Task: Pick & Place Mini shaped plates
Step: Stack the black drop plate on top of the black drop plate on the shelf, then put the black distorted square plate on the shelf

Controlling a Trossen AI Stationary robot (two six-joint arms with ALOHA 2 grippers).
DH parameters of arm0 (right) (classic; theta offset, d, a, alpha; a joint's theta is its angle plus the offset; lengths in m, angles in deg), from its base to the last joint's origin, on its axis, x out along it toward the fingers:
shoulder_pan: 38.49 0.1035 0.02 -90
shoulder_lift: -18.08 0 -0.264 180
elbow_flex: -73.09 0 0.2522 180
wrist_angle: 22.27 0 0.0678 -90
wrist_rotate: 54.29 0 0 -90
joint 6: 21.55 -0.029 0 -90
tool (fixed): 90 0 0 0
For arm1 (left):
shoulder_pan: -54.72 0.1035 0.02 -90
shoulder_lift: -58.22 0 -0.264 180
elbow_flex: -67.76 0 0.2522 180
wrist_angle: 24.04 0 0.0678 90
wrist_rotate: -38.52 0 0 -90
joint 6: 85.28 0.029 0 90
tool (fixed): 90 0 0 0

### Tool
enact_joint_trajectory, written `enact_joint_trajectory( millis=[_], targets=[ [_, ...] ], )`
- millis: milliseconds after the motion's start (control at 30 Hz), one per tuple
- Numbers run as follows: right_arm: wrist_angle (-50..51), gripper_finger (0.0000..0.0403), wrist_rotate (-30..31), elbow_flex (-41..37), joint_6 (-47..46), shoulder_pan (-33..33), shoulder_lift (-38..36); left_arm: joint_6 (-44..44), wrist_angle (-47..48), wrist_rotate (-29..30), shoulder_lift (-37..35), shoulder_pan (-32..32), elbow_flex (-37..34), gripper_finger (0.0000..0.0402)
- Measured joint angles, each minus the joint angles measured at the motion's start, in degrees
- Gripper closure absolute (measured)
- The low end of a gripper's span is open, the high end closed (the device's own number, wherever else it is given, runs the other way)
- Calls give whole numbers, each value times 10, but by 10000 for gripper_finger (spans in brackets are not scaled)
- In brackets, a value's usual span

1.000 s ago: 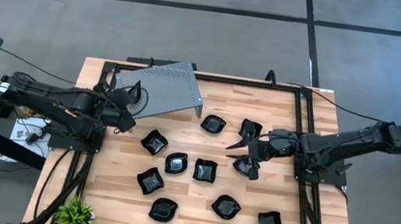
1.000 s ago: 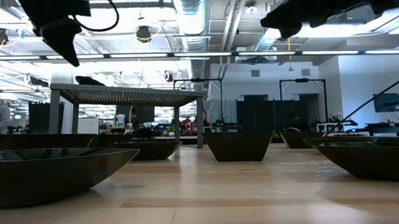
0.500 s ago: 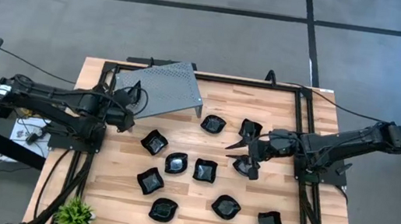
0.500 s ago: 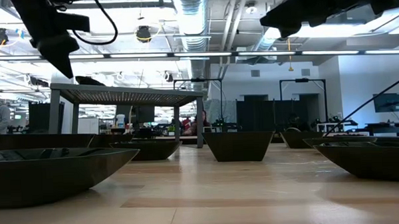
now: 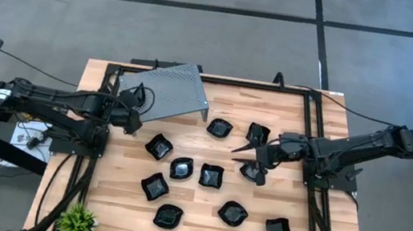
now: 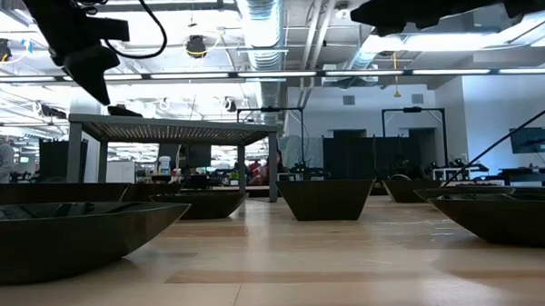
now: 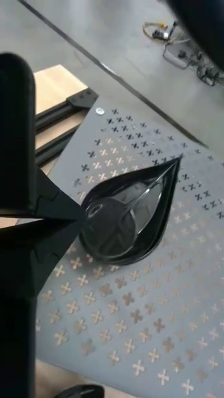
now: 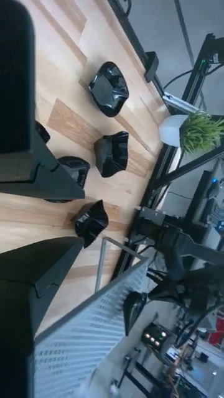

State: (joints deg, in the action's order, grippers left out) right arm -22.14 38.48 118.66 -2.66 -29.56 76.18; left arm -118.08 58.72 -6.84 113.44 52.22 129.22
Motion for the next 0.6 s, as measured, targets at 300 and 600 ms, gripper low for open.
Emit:
enact_joint_trajectory(
  millis=[300,600],
  targets=[
    [-28,300,0,0,12,0,0,19,-95,3,0,-20,3,397],
    [-29,300,0,0,2,0,0,209,-482,-162,12,-124,5,393]
  ],
)
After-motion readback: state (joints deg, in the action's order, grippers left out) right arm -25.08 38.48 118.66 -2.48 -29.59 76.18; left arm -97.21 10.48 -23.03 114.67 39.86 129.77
